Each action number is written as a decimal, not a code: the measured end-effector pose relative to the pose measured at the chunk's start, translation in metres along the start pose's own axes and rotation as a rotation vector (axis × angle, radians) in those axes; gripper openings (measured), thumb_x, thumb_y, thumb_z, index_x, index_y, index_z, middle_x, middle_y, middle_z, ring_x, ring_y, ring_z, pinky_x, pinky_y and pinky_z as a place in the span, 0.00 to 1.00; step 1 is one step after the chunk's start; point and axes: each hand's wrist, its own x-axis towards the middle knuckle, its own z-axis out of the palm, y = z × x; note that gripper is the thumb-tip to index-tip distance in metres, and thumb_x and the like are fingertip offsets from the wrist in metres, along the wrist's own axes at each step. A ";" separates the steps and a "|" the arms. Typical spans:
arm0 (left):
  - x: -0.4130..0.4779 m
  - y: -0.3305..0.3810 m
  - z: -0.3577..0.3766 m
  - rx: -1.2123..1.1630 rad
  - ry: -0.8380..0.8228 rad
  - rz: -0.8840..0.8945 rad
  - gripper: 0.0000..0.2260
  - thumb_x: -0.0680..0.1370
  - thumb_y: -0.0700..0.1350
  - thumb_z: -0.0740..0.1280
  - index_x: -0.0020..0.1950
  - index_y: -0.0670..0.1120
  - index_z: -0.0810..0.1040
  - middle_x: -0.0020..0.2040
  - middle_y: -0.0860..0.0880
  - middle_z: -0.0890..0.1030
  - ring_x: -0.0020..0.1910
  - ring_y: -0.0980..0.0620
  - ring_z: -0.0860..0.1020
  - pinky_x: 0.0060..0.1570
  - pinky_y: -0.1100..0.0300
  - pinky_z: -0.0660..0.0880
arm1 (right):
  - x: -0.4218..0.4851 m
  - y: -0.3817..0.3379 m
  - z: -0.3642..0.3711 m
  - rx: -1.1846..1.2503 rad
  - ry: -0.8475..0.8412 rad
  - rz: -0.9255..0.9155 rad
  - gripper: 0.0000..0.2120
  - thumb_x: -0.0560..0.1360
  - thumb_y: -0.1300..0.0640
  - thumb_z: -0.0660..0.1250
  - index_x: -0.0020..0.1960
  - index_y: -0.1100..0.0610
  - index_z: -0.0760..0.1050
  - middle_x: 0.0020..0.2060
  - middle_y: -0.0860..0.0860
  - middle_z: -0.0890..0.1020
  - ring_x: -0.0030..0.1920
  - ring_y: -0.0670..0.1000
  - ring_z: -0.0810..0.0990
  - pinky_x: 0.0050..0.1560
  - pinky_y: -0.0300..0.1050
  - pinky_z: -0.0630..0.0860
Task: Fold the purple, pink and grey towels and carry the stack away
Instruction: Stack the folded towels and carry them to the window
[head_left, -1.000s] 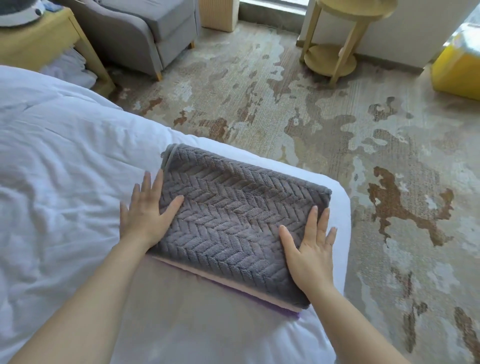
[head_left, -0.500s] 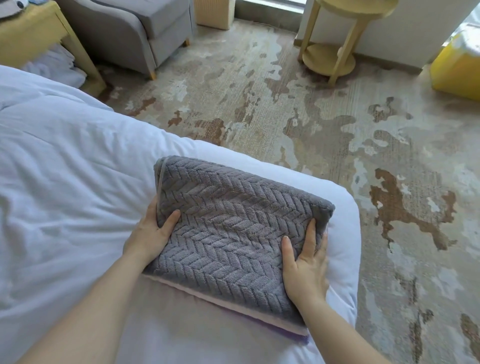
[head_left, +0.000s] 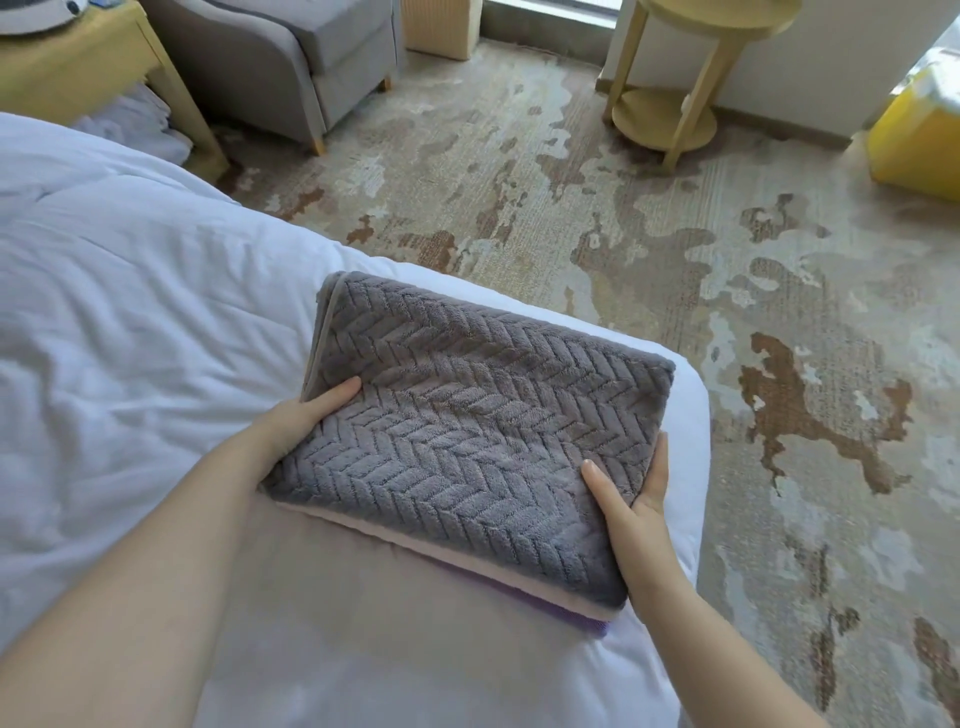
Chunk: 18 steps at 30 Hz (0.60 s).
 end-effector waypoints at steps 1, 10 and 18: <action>-0.006 0.001 0.001 -0.048 -0.024 -0.016 0.35 0.52 0.70 0.75 0.48 0.47 0.82 0.40 0.48 0.86 0.41 0.48 0.85 0.45 0.56 0.77 | -0.001 0.000 -0.002 0.063 -0.023 0.064 0.45 0.65 0.39 0.74 0.72 0.31 0.48 0.71 0.44 0.67 0.69 0.47 0.68 0.72 0.52 0.63; -0.079 0.012 0.009 -0.093 0.183 -0.014 0.37 0.48 0.74 0.73 0.45 0.47 0.83 0.46 0.47 0.85 0.46 0.46 0.83 0.56 0.49 0.77 | 0.003 -0.036 -0.039 0.082 -0.133 0.206 0.28 0.72 0.44 0.70 0.68 0.39 0.62 0.57 0.49 0.79 0.52 0.55 0.83 0.54 0.55 0.79; -0.194 0.039 0.037 -0.187 0.194 -0.052 0.43 0.49 0.74 0.73 0.53 0.44 0.82 0.50 0.44 0.84 0.49 0.44 0.82 0.58 0.48 0.76 | -0.035 -0.113 -0.113 0.005 -0.235 0.173 0.31 0.68 0.41 0.71 0.68 0.42 0.64 0.55 0.52 0.81 0.47 0.55 0.85 0.48 0.54 0.81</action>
